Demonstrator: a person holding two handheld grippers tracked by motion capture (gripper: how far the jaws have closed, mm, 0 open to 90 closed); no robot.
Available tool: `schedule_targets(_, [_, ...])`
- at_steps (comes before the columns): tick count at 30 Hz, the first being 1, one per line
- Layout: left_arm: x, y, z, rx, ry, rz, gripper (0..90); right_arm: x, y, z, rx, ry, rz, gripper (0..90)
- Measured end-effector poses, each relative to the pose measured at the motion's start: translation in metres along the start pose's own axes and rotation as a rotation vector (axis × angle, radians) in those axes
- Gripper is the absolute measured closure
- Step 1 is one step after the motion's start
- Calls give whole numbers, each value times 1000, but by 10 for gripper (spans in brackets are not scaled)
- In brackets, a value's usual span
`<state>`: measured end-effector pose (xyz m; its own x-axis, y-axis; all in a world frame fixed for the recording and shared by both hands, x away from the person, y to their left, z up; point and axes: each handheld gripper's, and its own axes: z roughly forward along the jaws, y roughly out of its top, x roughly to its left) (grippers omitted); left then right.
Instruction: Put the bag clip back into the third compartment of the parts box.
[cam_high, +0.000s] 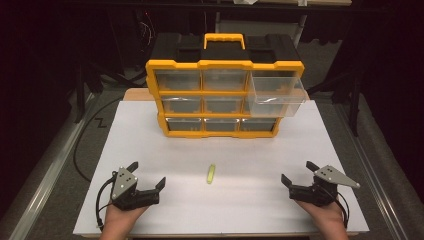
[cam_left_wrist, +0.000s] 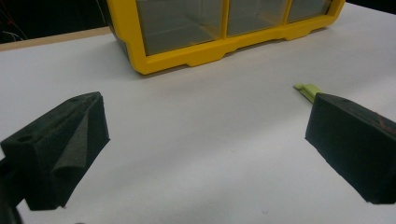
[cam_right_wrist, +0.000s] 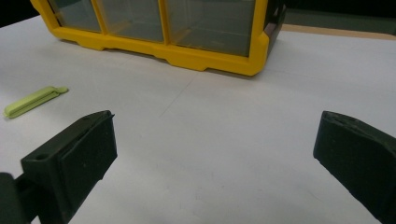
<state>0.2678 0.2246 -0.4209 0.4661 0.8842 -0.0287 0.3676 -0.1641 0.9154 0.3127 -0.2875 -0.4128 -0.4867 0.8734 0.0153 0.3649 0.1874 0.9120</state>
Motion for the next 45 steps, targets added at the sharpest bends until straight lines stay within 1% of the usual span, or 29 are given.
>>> schedule_targets(2, [0, 0, 1, 8, -1, 4, 8, 1, -1, 1, 12, -10, -26, 0])
schedule_targets(4, [-1, 0, 2, 11, -6, 4, 7, 0, -2, 0, 11, -11, -21, 0])
schedule_targets(6, [-2, 0, 2, 10, -7, 11, 7, -1, -1, -1, -2, -19, -13, 0])
schedule_targets(7, [-2, 1, 2, 6, -11, 8, 7, -1, -1, -1, -8, -17, -10, 0])
schedule_targets(10, [-1, 1, 2, 1, -27, -13, 7, -2, -1, -1, -1, -18, -21, 0])
schedule_targets(11, [-1, 1, 1, 2, -21, -19, 5, -2, -1, 0, 0, -18, -22, 0])
schedule_targets(13, [0, 1, 2, -1, -34, -34, 3, -3, -2, 0, 1, -17, -17, 0])
schedule_targets(16, [1, 2, 3, -9, -39, -50, 3, -2, -2, 2, 6, -12, -10, 0])
schedule_targets(18, [2, 2, 5, -7, -51, -64, 7, -2, -3, 3, 15, -11, -23, 0])
schedule_targets(20, [1, 4, 6, -1, -61, -83, 7, -2, -2, 3, 13, -11, -25, 0])
schedule_targets(23, [-3, 5, 6, 8, -64, -61, 8, -2, -2, 1, -2, -10, -15, 0])
schedule_targets(24, [-5, 6, 7, 12, -68, -54, 8, -2, -2, 1, 7, -7, -20, 0])
schedule_targets(26, [-7, 7, 10, 22, -70, -37, 9, -2, -1, 1, 4, -6, -24, 0])
schedule_targets(27, [-9, 9, 10, 24, -71, -37, 9, -2, -1, 1, 4, -6, -24, 0])
schedule_targets(29, [-11, 13, 11, 16, -97, -53, 19, -2, 0, 2, 1, -12, -23, 0])
schedule_targets(31, [-15, 16, 14, 6, -106, -62, 48, -1, 0, 3, 8, -12, -29, 0])
schedule_targets(33, [-19, 18, 18, 12, -115, -64, 104, 0, -1, 3, 12, -9, -36, 0])
schedule_targets(34, [-21, 18, 20, 14, -125, -61, 122, -1, -1, 3, 13, -9, -35, 0])
schedule_targets(35, [-23, 18, 22, 14, -127, -53, 153, -1, -1, 4, 12, -6, -33, 0])
schedule_targets(36, [-24, 19, 24, 15, -129, -50, 164, -1, 0, 4, 13, -6, -32, 0])
schedule_targets(38, [-25, 19, 25, 17, -129, -46, 168, -1, 0, 6, 17, -3, -36, 0])
schedule_targets(41, [-24, 17, 25, 28, -113, -28, 169, 2, -1, 7, 24, 9, -50, 0])
schedule_targets(42, [-24, 16, 24, 21, -106, -28, 180, 3, -1, 8, 27, 10, -51, 0])
schedule_targets(43, [-23, 16, 22, 14, -103, -27, 245, 4, 0, 8, 27, 13, -52, 0])
schedule_targets(45, [-23, 16, 21, 7, -108, -33, 255, 5, 0, 8, 26, 16, -56, 0])
